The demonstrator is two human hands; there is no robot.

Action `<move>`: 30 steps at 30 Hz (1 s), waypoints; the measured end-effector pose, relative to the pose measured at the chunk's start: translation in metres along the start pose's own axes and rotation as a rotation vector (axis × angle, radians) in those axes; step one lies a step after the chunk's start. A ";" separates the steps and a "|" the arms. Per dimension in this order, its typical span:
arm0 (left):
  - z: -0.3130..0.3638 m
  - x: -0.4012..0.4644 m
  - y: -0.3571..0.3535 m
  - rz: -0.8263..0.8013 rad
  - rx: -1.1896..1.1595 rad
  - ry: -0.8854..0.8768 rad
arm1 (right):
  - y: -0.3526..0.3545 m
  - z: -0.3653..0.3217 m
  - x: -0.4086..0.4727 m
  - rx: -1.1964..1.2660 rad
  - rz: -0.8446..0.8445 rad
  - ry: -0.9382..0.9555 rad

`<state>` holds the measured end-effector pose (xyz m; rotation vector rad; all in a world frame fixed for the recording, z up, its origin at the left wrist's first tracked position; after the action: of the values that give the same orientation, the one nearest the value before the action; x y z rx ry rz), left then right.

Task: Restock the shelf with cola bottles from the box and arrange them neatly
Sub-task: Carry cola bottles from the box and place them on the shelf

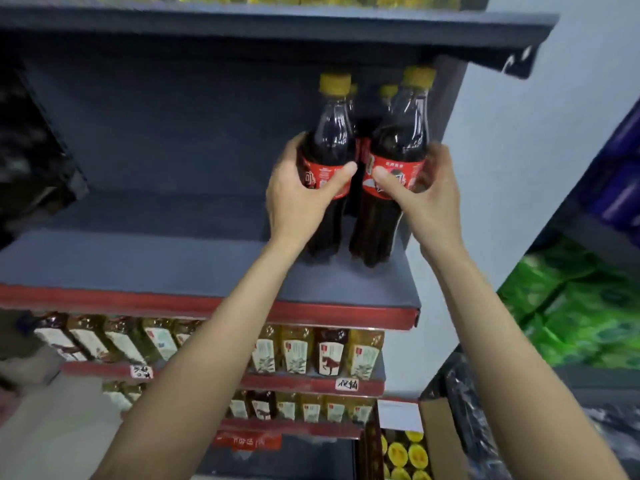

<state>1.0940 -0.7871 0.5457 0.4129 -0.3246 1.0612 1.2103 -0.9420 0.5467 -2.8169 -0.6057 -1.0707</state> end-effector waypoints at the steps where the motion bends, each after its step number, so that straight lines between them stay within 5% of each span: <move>1: -0.009 0.011 -0.008 0.003 -0.012 0.043 | -0.004 0.009 0.009 -0.032 -0.007 0.014; 5: -0.040 0.052 -0.031 -0.018 0.056 0.166 | -0.026 0.040 0.037 -0.145 -0.048 0.051; 19: -0.077 0.104 -0.055 -0.159 0.025 0.196 | -0.053 0.083 0.059 -0.246 -0.001 0.045; 25: -0.076 0.087 -0.045 -0.227 -0.030 0.191 | -0.052 0.069 0.037 -0.334 0.034 0.080; 30: -0.055 0.040 0.009 -0.142 -0.065 0.102 | -0.068 0.013 -0.008 -0.378 0.074 0.290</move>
<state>1.1071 -0.7264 0.5167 0.3175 -0.2351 0.9270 1.1871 -0.8799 0.5268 -2.8602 -0.2942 -1.6940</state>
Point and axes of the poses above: each hand's wrist, its own x-axis towards the middle knuckle, its own y-axis out of the back of the hand, z = x × y, the point moved 7 cm from there along x, towards the middle knuckle, and after that the axes turned 10 degrees about y, right-handed, at the moved point
